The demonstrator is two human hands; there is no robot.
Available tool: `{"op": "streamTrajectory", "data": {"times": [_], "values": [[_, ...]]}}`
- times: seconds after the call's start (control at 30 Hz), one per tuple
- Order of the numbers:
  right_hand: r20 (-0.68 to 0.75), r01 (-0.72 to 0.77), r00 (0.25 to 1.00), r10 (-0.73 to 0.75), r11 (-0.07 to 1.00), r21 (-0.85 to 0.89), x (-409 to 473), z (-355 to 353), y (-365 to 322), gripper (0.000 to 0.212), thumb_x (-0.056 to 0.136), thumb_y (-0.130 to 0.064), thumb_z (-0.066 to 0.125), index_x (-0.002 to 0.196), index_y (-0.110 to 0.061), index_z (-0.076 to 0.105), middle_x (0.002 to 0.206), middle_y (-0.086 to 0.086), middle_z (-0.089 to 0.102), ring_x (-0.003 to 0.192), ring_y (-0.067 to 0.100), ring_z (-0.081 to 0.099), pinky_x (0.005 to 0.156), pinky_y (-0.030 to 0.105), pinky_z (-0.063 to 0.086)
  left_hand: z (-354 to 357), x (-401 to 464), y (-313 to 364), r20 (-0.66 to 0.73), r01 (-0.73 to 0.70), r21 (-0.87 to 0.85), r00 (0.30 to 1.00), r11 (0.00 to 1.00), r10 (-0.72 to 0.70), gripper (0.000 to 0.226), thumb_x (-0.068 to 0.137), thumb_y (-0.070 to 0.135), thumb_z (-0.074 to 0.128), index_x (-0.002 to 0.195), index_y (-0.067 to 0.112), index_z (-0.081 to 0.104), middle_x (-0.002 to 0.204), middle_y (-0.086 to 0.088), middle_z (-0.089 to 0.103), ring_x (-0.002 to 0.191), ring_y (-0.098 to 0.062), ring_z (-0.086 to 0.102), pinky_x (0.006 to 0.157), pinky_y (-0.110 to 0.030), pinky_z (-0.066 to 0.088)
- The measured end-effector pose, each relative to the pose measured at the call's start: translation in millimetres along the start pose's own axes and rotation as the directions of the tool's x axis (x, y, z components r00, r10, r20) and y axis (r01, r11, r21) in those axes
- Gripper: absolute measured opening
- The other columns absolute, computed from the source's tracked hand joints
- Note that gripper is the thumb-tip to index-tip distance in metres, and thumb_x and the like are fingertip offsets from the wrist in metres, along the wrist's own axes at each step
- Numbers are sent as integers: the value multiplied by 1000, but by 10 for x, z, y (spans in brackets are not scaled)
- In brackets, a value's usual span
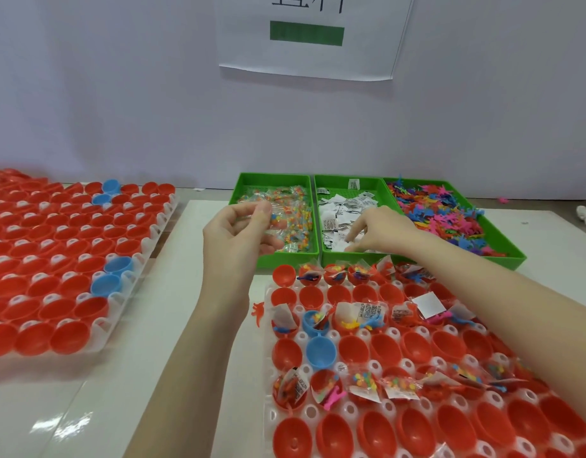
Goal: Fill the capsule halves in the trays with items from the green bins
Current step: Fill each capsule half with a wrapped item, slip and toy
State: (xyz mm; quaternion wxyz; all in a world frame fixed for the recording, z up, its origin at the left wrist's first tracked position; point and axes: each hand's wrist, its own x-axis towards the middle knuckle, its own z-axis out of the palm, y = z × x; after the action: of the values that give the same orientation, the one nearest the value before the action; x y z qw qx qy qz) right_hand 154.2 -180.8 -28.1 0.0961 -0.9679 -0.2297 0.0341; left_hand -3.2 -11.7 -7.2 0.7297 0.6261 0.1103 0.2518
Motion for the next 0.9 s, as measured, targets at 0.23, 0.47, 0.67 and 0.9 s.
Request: {"op": "streamTrajectory", "data": {"times": [0.23,0.47,0.67,0.9], "values": [[-187,17,981,42,952,305,-127,-162,34,16,78,-28,72,79,-13,71,55,-14,42,49,4,35,50,22,28,38,-33,-9,39,27,48,999,998,-29,7,91,21,56,91,14,59,73,0,68,48,0,58,50,-11,47],[-174,56,965,198,489,871,-640,-495,-228,14,76,-21,72,81,-8,69,39,-16,47,37,1,35,42,10,34,206,-178,8,198,98,77,974,992,-112,10,87,25,60,83,17,63,64,10,71,58,0,66,55,-7,47],[-202,182,979,8,394,901,-1384,-629,-452,11,66,-33,68,63,-23,73,42,-13,44,39,4,30,40,13,30,426,-364,124,432,224,81,870,971,-237,19,89,23,59,80,12,71,78,-5,74,75,-8,69,82,-21,52],[-457,279,882,112,658,700,-1791,-615,-379,9,74,-29,69,69,-23,71,50,-3,53,48,6,44,49,12,38,623,-650,281,641,328,-20,730,944,-239,29,93,23,51,98,-1,67,88,-13,72,75,-14,70,77,-17,54]]}}
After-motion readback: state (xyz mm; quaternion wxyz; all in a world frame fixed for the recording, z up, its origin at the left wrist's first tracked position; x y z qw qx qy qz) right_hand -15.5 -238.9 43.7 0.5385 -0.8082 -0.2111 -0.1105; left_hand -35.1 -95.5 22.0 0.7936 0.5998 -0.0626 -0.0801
